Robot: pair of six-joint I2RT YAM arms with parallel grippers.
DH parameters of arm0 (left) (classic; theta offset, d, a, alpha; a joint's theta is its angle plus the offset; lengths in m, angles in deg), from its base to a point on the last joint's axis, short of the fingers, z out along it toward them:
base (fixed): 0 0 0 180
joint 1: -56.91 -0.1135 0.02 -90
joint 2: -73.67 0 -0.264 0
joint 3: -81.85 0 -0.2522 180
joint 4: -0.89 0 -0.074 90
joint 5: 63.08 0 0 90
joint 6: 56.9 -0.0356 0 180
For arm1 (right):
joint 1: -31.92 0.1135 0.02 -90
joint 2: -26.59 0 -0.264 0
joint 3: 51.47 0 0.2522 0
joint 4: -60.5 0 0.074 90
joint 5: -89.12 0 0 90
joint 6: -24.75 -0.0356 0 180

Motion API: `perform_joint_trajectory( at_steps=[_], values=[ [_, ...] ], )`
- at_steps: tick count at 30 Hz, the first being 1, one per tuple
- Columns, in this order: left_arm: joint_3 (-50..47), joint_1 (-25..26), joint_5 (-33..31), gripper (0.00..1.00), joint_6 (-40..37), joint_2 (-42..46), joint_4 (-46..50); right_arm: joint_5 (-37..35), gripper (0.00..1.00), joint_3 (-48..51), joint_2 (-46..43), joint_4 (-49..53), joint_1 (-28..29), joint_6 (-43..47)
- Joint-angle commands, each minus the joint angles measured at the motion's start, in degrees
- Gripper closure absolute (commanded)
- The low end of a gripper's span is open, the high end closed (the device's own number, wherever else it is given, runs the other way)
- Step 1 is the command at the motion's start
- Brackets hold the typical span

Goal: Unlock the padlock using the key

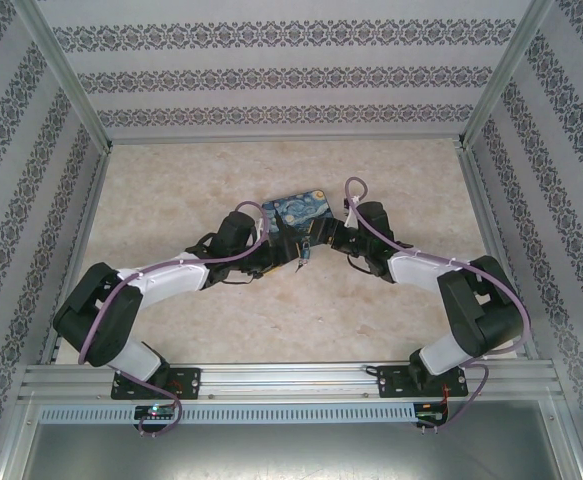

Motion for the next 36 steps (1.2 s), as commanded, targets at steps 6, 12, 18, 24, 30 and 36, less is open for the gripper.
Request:
perform_joint_trajectory(
  at_steps=[6, 12, 18, 24, 30, 36],
  values=[
    [6.3, -2.1, -6.5, 0.09, -7.2, 2.1, 10.3, -0.7, 0.42, 8.3, -3.9, -3.0, 0.4, 0.1],
    [11.1, -4.4, -10.1, 0.00, -11.5, 1.0, 15.8, -0.8, 0.49, 9.4, -1.2, -5.8, 1.2, 0.8],
    [16.7, -7.0, -14.1, 0.00, -16.5, -1.8, 21.9, -0.8, 0.55, 7.3, 3.7, -7.8, 3.0, 1.4],
    [22.2, -8.2, -16.6, 0.00, -20.8, -6.4, 27.0, -1.6, 0.58, 6.4, 7.7, -10.3, 3.9, 1.3],
    [22.9, -8.3, -16.2, 0.00, -21.0, -8.3, 26.5, -1.0, 0.60, 5.3, 10.6, -12.7, 4.2, 1.4],
    [22.9, -8.8, -15.7, 0.00, -20.6, -9.3, 26.0, 0.0, 0.62, 4.4, 12.7, -14.1, 4.8, 1.5]
  ],
)
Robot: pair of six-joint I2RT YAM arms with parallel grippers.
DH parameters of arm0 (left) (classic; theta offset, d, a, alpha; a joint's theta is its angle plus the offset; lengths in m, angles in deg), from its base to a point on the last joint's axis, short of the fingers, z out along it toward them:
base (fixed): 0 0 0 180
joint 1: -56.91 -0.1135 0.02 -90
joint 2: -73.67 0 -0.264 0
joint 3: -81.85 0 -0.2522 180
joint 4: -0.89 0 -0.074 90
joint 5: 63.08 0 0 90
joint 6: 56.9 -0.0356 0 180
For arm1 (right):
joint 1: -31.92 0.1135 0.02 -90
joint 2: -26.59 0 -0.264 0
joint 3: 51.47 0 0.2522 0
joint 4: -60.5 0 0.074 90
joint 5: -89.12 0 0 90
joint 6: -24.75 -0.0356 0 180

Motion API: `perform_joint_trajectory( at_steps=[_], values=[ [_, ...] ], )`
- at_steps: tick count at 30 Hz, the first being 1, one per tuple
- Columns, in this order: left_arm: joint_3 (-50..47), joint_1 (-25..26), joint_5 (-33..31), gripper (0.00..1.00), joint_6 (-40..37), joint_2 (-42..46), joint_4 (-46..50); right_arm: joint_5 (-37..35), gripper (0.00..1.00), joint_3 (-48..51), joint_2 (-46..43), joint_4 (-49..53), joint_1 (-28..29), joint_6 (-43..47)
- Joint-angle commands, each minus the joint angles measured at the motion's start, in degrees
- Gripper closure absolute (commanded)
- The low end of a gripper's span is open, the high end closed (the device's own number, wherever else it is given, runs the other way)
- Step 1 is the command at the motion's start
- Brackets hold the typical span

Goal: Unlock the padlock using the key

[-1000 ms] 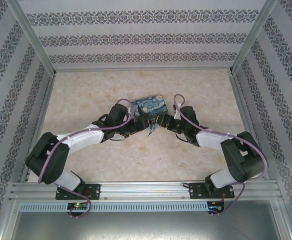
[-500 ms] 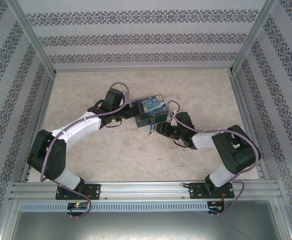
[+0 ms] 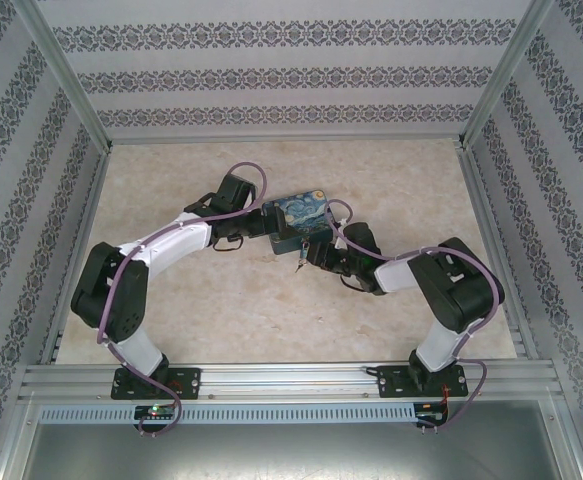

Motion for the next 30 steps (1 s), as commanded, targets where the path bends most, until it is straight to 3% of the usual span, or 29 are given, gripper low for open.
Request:
perform_joint_trajectory(
  at_steps=[1, 11, 22, 30],
  values=[
    [1.5, -0.9, -0.5, 0.00, -1.4, -0.6, 1.3, 0.7, 0.62, -1.3, 2.0, -2.7, 1.0, 1.3],
    [1.7, -1.1, 0.4, 0.00, -0.6, -1.4, 0.5, 0.9, 0.70, -0.9, 3.6, -4.4, 2.0, 1.2],
    [1.3, -1.2, 0.9, 0.00, -0.5, -1.3, 0.1, 0.3, 0.97, -0.9, 3.9, -5.9, 1.8, -0.4],
    [1.3, -1.1, -0.7, 0.00, -1.9, -0.7, 1.4, -0.4, 1.00, 0.2, 0.6, -5.4, 1.6, -2.1]
  ],
)
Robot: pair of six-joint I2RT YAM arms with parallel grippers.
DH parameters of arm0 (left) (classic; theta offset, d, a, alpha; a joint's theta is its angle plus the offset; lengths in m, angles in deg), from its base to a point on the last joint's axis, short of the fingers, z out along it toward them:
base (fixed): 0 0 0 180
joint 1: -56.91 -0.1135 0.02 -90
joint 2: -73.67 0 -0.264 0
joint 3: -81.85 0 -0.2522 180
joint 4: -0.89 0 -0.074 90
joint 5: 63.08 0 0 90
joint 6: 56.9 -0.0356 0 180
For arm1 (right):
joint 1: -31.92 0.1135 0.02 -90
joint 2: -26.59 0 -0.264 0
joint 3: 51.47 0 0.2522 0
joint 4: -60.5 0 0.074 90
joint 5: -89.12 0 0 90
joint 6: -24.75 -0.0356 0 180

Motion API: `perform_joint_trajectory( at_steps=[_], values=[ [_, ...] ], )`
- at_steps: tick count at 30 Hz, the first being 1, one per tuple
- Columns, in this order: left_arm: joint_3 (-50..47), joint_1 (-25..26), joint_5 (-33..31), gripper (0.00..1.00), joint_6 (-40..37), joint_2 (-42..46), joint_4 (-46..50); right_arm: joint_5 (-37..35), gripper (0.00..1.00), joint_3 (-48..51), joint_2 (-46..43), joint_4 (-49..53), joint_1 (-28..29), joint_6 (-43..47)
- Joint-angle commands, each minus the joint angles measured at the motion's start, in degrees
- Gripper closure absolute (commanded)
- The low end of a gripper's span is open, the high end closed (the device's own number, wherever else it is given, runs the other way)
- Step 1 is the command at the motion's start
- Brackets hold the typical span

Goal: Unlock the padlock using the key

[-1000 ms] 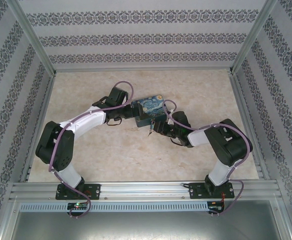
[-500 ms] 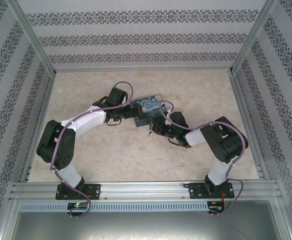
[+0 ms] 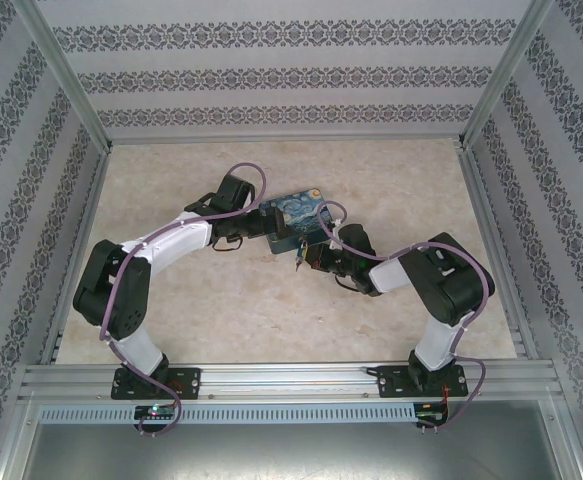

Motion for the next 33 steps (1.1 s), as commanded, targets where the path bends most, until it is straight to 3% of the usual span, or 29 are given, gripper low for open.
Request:
perform_joint_trajectory(
  at_steps=[1, 22, 33],
  values=[
    [1.5, -0.7, -1.5, 0.00, -2.3, 0.2, 2.2, -0.6, 1.00, 0.6, -2.7, -0.2, 0.1, -1.6],
    [8.7, 4.0, -17.7, 0.00, -10.6, -6.1, 12.9, -3.2, 1.00, 1.3, -3.2, 0.6, 0.0, -12.8],
    [8.6, 5.6, -20.8, 0.00, -11.3, -8.8, 13.8, -5.2, 1.00, 2.3, -0.8, -4.4, -0.3, -20.7]
  ],
)
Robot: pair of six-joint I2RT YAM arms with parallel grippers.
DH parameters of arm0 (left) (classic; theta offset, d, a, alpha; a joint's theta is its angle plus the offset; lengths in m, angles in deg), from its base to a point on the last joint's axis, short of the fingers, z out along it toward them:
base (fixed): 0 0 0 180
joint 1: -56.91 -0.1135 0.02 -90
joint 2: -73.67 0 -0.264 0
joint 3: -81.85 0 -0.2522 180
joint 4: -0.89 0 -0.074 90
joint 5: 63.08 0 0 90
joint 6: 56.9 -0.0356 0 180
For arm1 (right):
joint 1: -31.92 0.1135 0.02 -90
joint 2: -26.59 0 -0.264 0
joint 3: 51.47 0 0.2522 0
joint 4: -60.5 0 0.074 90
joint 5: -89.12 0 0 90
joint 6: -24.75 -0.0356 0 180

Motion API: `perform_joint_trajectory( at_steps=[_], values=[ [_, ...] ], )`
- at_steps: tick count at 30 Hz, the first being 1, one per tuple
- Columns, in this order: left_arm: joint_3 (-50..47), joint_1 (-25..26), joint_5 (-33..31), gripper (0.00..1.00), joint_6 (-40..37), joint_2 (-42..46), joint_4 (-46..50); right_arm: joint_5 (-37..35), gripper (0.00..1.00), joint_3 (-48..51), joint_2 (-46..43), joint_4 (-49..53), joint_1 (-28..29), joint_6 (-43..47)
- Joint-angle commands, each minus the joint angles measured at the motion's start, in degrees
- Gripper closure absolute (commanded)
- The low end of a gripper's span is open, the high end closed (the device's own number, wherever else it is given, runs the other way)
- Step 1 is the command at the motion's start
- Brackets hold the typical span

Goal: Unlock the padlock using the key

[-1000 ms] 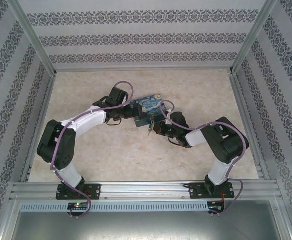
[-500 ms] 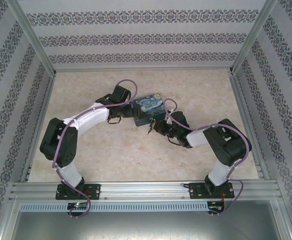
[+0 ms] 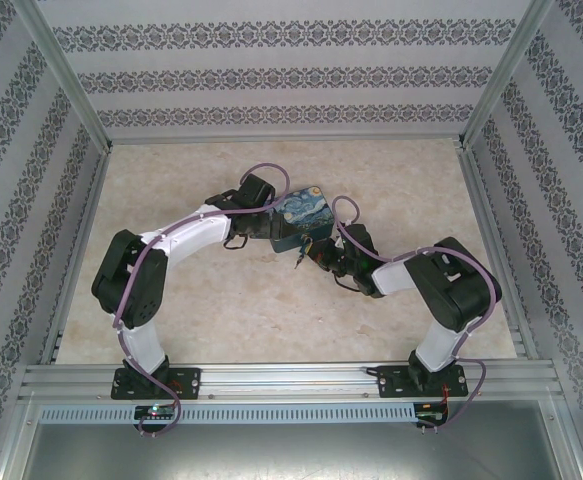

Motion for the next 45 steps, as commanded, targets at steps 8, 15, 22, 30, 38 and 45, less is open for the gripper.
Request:
perform_joint_trajectory(
  at_steps=[8, 15, 22, 30, 38, 45],
  values=[
    [-0.3, 1.1, -3.0, 0.00, -1.7, -2.9, 3.9, -3.3, 1.00, 1.9, 5.0, -11.4, -1.1, -10.0],
    [-0.1, 1.2, -3.1, 0.00, -2.0, -3.7, 4.5, -3.3, 1.00, 1.8, 6.1, -13.8, -2.5, -11.8],
    [-0.1, 1.1, -3.0, 0.00, -2.2, -4.1, 4.7, -2.0, 1.00, 0.7, 5.9, -12.6, -4.7, -11.2],
    [0.0, 1.2, -2.7, 0.00, -2.5, -4.5, 5.2, -0.8, 1.00, -1.7, 6.2, -9.8, -7.7, -9.4],
    [0.4, 1.3, -2.5, 0.00, -2.6, -4.8, 5.8, 1.7, 1.00, -4.1, 6.2, -6.9, -10.5, -7.2],
    [1.3, 1.7, -2.3, 0.00, -3.1, -5.2, 6.8, 3.7, 1.00, -9.4, 5.0, 3.3, -10.9, -1.0]
  ],
)
